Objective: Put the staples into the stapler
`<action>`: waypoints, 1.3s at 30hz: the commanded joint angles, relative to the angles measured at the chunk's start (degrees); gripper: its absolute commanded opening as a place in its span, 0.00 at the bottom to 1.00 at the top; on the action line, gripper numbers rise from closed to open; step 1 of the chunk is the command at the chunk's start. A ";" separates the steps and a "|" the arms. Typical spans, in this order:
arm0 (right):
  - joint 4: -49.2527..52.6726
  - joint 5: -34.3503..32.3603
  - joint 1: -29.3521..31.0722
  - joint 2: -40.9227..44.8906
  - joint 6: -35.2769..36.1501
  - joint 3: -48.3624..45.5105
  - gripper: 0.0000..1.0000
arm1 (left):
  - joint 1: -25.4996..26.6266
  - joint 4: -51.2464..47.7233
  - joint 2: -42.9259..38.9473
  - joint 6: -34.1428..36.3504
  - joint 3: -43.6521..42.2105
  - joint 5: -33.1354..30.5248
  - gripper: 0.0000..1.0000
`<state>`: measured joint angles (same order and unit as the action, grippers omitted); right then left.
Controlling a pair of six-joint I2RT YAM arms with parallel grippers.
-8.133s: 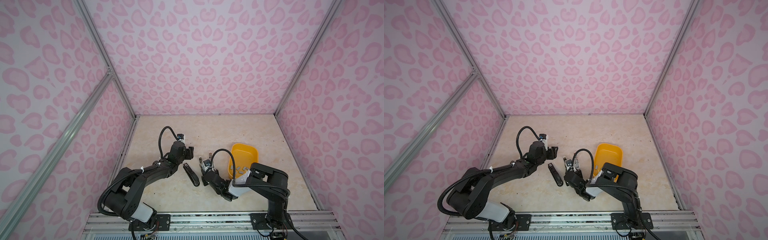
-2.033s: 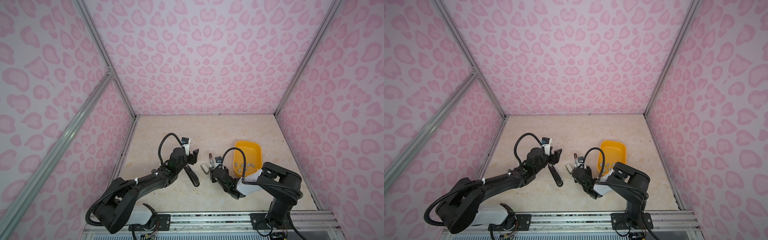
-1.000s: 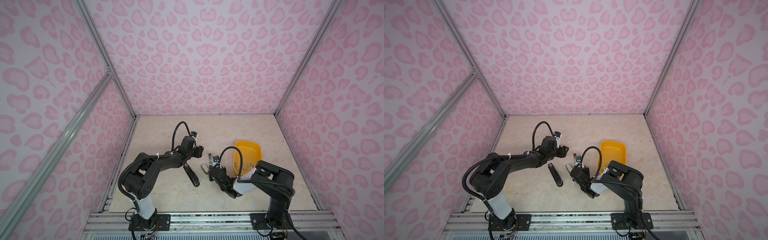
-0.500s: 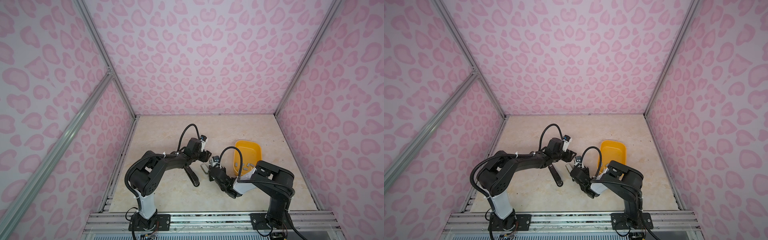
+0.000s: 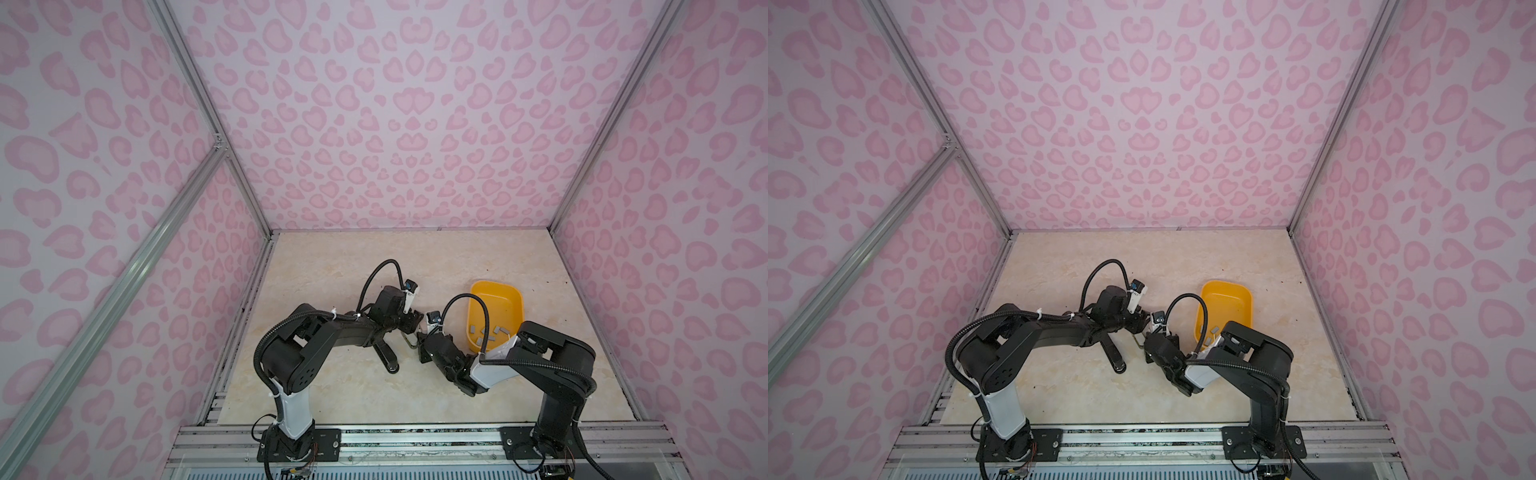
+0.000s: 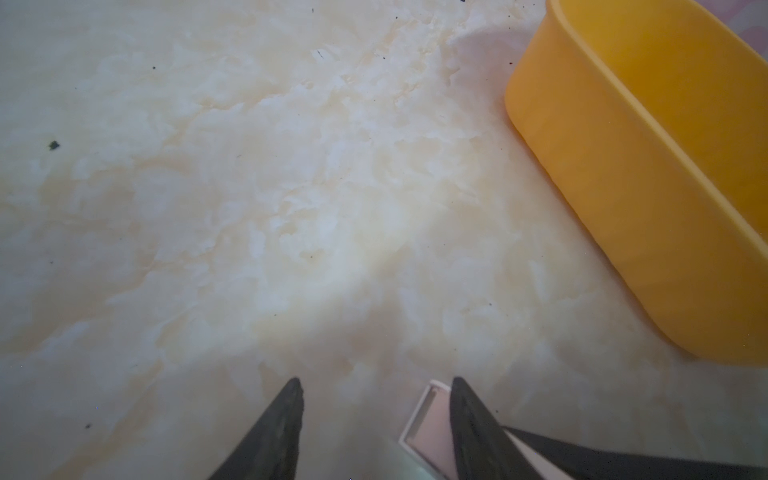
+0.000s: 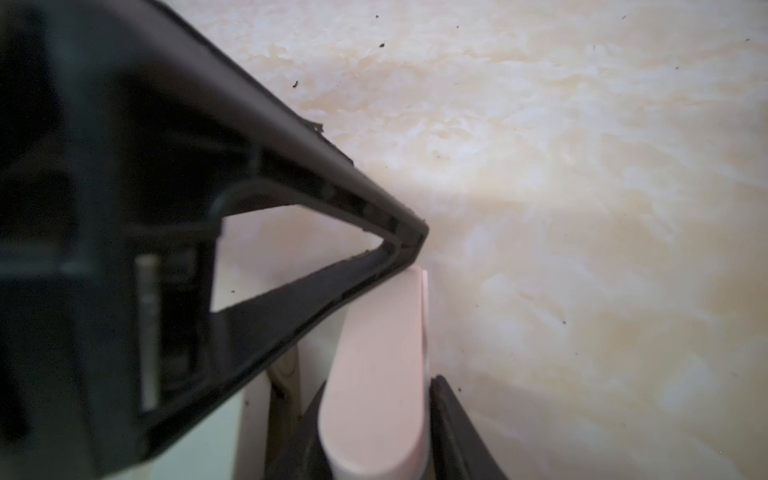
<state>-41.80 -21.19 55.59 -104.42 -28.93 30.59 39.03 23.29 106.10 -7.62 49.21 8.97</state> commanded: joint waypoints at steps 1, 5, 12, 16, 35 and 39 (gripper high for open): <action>6.64 2.00 -0.06 1.69 -0.02 -0.70 0.41 | 0.33 -2.89 0.48 1.71 0.26 -0.25 0.57; 8.45 1.50 -0.05 5.97 0.45 -1.27 0.42 | 0.41 -3.34 -0.20 2.29 0.20 -1.02 0.57; 9.56 1.75 -0.05 14.21 1.24 -3.39 0.31 | 0.78 -2.73 -0.64 2.63 -0.81 -1.32 0.56; 11.48 1.80 -0.29 16.55 1.77 -2.07 0.26 | 0.99 -2.94 -0.72 2.86 -0.70 -1.59 0.55; 14.03 5.11 -2.70 10.44 -1.26 1.90 0.15 | 1.77 -2.12 -2.72 3.44 -2.66 -2.05 0.53; 13.78 4.63 -2.36 9.51 -1.88 0.87 0.14 | 2.21 -1.01 -3.69 3.49 -4.16 -2.20 0.53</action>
<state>-30.15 -16.71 52.95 -94.04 -29.71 32.21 40.93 24.25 103.15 -5.37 45.89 6.07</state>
